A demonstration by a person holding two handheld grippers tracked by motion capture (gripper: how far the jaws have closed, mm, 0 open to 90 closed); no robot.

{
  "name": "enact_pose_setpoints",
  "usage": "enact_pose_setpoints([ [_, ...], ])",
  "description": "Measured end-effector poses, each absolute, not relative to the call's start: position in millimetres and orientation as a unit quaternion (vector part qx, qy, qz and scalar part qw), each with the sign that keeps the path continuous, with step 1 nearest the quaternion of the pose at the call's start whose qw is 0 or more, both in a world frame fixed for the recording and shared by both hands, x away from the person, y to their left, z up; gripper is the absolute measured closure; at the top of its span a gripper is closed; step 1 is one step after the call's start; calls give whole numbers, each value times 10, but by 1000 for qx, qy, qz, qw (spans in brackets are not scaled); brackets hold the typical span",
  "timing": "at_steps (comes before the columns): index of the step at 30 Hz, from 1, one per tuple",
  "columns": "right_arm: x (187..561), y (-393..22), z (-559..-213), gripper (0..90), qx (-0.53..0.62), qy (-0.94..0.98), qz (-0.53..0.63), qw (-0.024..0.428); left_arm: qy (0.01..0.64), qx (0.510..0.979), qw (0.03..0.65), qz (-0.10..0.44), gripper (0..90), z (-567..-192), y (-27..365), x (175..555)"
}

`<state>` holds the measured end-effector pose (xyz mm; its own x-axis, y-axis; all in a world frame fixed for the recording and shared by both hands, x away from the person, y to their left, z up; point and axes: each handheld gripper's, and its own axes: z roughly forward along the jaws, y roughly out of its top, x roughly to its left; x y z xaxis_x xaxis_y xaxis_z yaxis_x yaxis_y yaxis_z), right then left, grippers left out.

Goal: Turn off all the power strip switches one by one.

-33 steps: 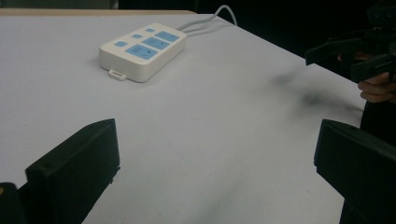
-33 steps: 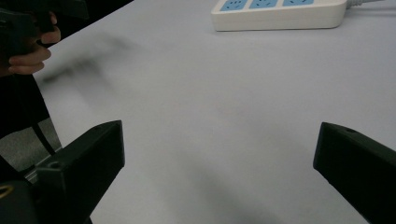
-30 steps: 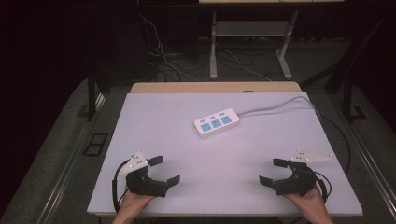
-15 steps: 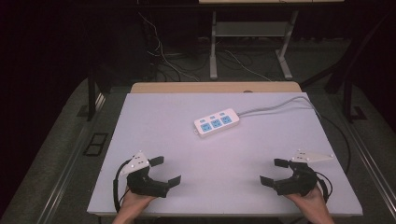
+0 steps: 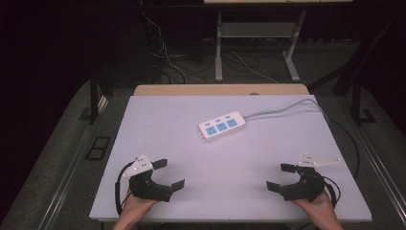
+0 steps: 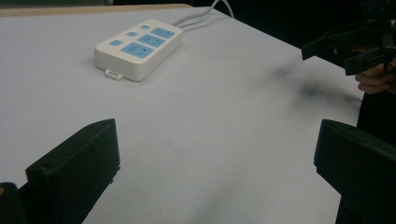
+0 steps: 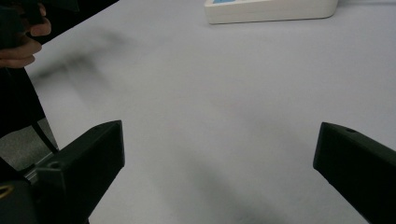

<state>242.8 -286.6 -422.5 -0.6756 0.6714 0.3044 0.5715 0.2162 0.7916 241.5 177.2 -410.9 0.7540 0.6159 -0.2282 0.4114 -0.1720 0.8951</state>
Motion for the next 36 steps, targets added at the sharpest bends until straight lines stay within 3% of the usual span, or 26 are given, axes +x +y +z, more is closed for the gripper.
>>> enact_pose_setpoints([
  [36, 2412, -2877, -4214, 18, 400, 776, 484, 52, 328, 785, 521, 70, 0, -3876, 1638, 2719],
])
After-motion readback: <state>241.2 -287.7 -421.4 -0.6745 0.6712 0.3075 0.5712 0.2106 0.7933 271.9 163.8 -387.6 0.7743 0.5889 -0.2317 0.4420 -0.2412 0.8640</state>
